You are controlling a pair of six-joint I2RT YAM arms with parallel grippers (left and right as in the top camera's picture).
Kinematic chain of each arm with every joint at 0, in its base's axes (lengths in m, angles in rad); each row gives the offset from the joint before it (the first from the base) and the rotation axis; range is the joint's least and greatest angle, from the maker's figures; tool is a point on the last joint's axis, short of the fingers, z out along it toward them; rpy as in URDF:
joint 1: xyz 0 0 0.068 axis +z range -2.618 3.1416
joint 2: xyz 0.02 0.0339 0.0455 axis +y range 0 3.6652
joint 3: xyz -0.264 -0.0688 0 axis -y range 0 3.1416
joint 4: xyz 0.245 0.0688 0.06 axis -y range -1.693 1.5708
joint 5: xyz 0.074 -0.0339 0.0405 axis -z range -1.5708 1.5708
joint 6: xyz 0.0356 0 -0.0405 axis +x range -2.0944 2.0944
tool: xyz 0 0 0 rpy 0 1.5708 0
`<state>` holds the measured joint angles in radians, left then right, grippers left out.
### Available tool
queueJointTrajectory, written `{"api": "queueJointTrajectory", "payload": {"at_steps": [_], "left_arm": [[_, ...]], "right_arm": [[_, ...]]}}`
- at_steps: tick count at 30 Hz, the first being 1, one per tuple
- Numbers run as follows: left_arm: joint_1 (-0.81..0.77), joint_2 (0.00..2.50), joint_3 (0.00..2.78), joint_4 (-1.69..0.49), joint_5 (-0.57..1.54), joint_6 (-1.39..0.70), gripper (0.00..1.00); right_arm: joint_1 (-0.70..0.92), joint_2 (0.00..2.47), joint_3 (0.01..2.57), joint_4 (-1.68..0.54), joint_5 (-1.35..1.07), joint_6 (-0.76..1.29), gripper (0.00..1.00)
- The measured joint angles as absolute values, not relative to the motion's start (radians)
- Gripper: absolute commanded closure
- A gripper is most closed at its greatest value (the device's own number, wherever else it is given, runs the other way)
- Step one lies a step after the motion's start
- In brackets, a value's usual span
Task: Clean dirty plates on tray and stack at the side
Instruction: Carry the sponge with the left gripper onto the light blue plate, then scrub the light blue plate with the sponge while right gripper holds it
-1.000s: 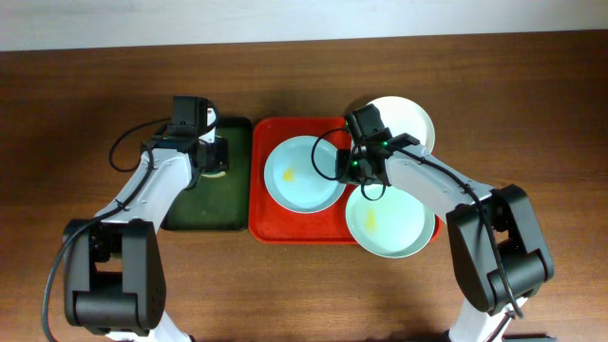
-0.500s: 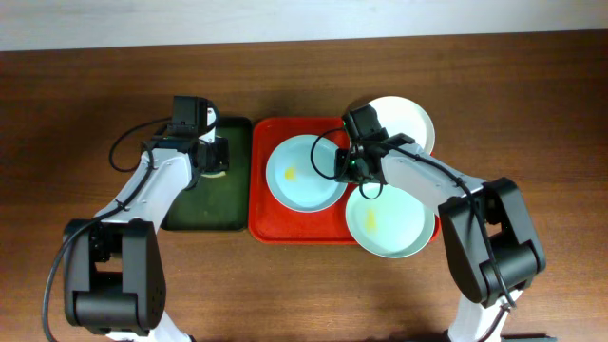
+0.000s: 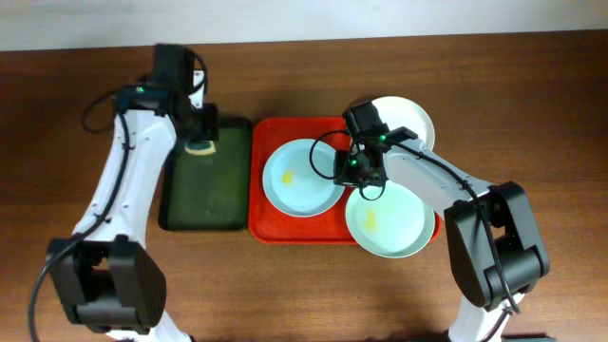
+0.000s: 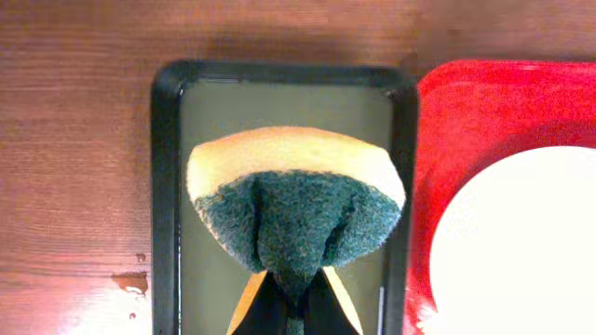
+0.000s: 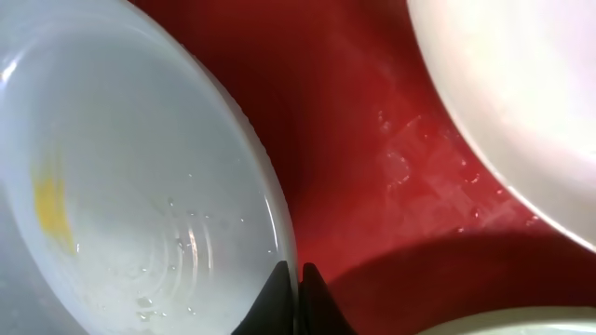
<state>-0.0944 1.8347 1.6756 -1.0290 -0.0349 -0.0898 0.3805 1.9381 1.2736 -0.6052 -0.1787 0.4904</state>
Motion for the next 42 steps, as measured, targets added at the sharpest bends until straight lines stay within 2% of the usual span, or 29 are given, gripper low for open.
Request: {"api": "queueJointTrajectory", "payload": {"at_steps": [5,11,15,16,17,20,22,27,29,31,33,35,40,42], "left_arm": [[-0.128,1.836,1.684,-1.1,0.148,-0.103,1.0],[-0.308,1.964,1.679,-1.001,0.2,-0.143,1.0],[-0.369,2.076,1.676,-0.957,0.206,-0.159,1.0],[-0.381,2.102,1.674,-0.953,0.202,-0.163,1.0],[-0.387,2.116,1.672,-0.953,0.197,-0.175,1.0],[-0.39,2.136,1.671,-0.947,0.17,-0.205,1.0],[-0.389,2.138,1.671,-0.936,0.146,-0.217,1.0],[-0.389,2.138,1.671,-0.921,0.104,-0.233,1.0],[-0.389,2.143,1.671,-0.918,0.099,-0.233,1.0],[-0.389,2.16,1.671,-0.918,0.097,-0.233,1.0],[-0.389,2.177,1.671,-0.916,0.097,-0.233,1.0],[-0.389,2.179,1.671,-0.915,0.097,-0.233,1.0],[-0.389,2.179,1.671,-0.915,0.097,-0.233,1.0],[-0.389,2.179,1.671,-0.915,0.096,-0.233,1.0]], "right_arm": [[0.381,1.938,1.274,-0.606,-0.179,0.49,0.96],[0.381,1.938,1.274,-0.605,-0.179,0.492,0.96],[0.381,1.938,1.274,-0.606,-0.179,0.492,0.95],[0.381,1.938,1.274,-0.606,-0.18,0.492,0.86],[0.381,1.938,1.274,-0.606,-0.18,0.493,0.7],[0.381,1.938,1.274,-0.603,-0.183,0.492,0.65],[0.381,1.938,1.274,-0.583,-0.182,0.489,0.71],[0.381,1.938,1.273,-0.568,-0.182,0.486,0.74],[0.381,1.938,1.269,-0.555,-0.182,0.485,0.83],[0.381,1.938,1.26,-0.553,-0.182,0.482,0.82],[0.381,1.938,1.259,-0.552,-0.182,0.482,0.76],[0.381,1.938,1.259,-0.552,-0.182,0.479,0.75],[0.381,1.938,1.258,-0.551,-0.182,0.474,0.9],[0.381,1.938,1.258,-0.551,-0.178,0.475,0.92]]}}
